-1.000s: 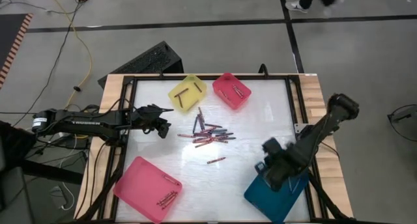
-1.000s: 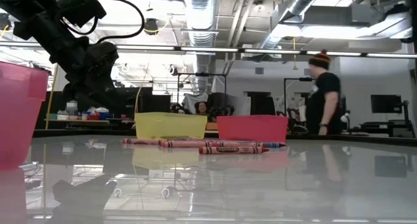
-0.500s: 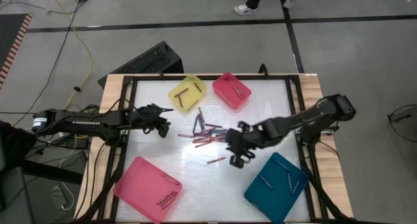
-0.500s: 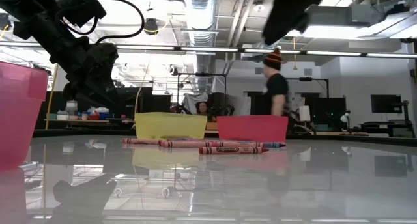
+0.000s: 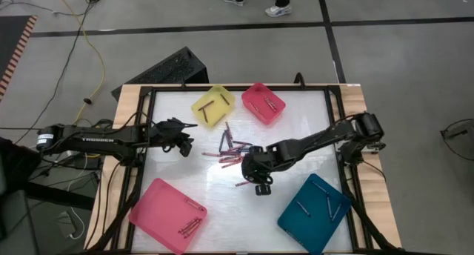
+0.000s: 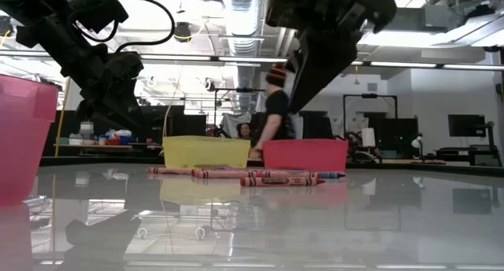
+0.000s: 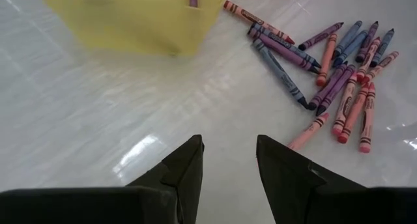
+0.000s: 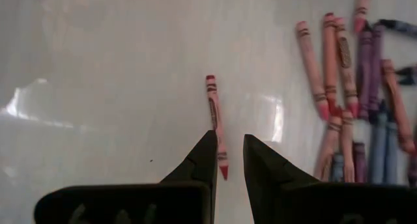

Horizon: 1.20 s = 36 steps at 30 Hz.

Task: Sort crayons
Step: Put the red crayon into the pink bin

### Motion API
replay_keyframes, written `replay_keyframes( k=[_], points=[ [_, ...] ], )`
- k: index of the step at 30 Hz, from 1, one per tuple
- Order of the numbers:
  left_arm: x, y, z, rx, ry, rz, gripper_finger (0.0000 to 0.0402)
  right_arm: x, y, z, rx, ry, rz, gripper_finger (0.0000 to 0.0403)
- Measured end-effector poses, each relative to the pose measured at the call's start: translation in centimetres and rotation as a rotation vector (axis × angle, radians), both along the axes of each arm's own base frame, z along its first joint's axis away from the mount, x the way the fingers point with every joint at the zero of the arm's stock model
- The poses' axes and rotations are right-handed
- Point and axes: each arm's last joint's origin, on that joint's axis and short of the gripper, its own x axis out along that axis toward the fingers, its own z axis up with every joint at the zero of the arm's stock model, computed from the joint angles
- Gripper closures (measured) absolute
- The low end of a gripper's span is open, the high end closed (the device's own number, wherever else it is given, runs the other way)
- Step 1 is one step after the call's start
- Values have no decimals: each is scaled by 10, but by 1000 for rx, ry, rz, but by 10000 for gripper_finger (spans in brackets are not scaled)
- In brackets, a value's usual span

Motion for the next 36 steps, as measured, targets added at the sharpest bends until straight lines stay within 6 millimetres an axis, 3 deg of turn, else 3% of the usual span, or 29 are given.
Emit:
replay_keyframes(
  k=[11,21,36],
  points=[
    [0,0,0,-1,2,-1,269,16,9,-33,-76,20,117,332],
    [-1,0,-1,-9,10,-8,269,17,10,-34,-89,21,126,332],
    [0,0,-1,-9,6,-5,269,23,13,-51,-119,40,126,332]
  ],
)
